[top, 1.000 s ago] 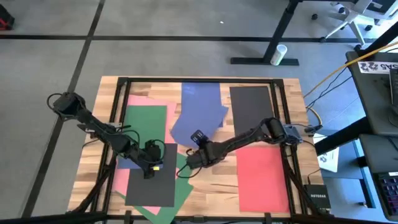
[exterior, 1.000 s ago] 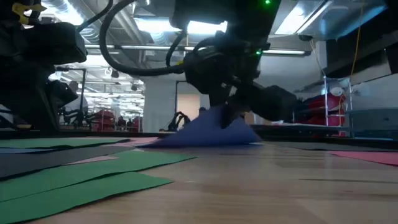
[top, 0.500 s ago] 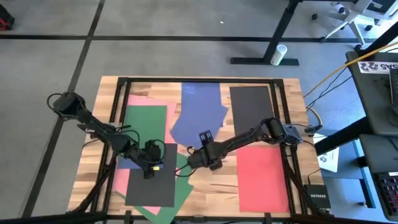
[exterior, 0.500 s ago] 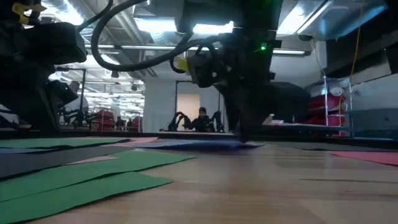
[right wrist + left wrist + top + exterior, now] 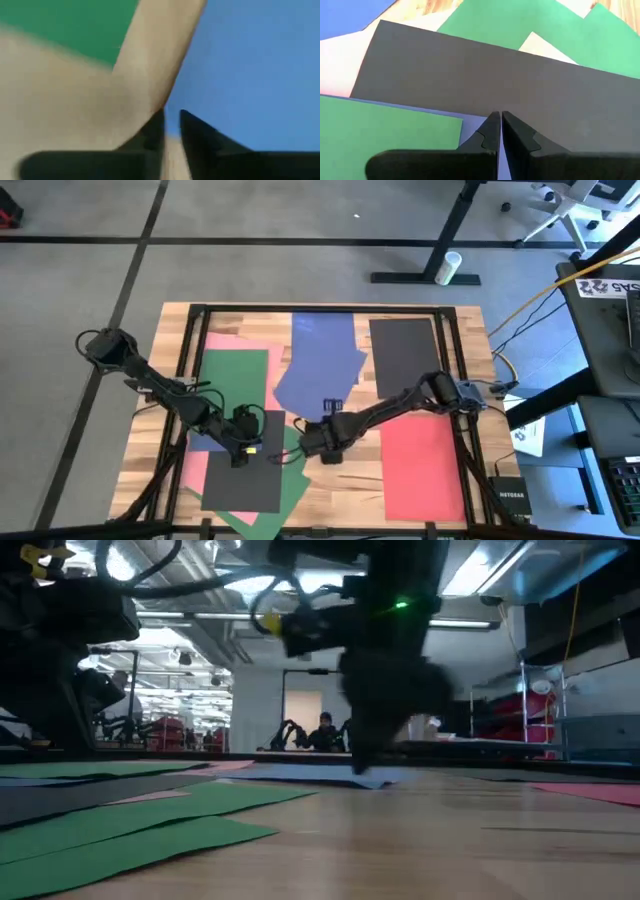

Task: Organize paper
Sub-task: Stack the blue paper on top of the other blue paper on the table

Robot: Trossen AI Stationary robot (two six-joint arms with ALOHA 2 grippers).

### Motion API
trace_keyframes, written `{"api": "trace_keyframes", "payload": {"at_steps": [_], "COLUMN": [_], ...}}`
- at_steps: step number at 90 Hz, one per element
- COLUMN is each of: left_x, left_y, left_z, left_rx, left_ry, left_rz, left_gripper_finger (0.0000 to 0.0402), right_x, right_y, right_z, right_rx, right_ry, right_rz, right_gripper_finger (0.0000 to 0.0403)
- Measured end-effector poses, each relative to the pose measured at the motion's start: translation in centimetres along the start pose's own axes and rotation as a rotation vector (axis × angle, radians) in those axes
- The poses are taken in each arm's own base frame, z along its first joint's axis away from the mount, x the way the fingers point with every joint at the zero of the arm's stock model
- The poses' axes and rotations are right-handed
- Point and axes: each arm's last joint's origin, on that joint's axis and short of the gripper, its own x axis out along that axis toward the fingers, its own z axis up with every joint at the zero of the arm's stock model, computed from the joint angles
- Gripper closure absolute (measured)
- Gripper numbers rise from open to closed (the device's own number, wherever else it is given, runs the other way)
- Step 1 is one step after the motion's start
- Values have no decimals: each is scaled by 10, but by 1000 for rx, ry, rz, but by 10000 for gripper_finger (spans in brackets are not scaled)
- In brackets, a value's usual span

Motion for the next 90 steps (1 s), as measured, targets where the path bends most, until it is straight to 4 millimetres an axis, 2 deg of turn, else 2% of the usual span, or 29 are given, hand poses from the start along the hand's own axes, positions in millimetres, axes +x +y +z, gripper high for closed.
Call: {"api": "trace_keyframes", "payload": {"at_steps": [12, 26, 44, 54, 63, 71, 90], "left_x": [0, 1, 4, 5, 6, 8, 18], "left_y": [0, 3, 16, 29, 49, 66, 88], "left_z": [0, 4, 32, 52, 64, 67, 64], "left_rx": [0, -14, 4, 10, 0, -4, -27], "left_ry": [-1, -42, -158, -228, -239, -210, -118], "left_rz": [1, 45, 94, 137, 210, 254, 319], "left_gripper_finger": [402, 402, 402, 402, 402, 402, 402], "right_x": [-1, -2, -9, -13, -14, -12, -4], "right_y": [0, 1, 13, 19, 21, 22, 31], "right_z": [8, 6, -10, -18, -19, -20, -16], "right_rx": [225, 386, 445, 482, 508, 520, 531], "right_ry": [-112, -132, -81, -70, -79, -74, -67], "right_rz": [-52, -99, -149, -185, -196, -191, -99], "right_gripper_finger": [393, 401, 402, 402, 403, 403, 403]}}
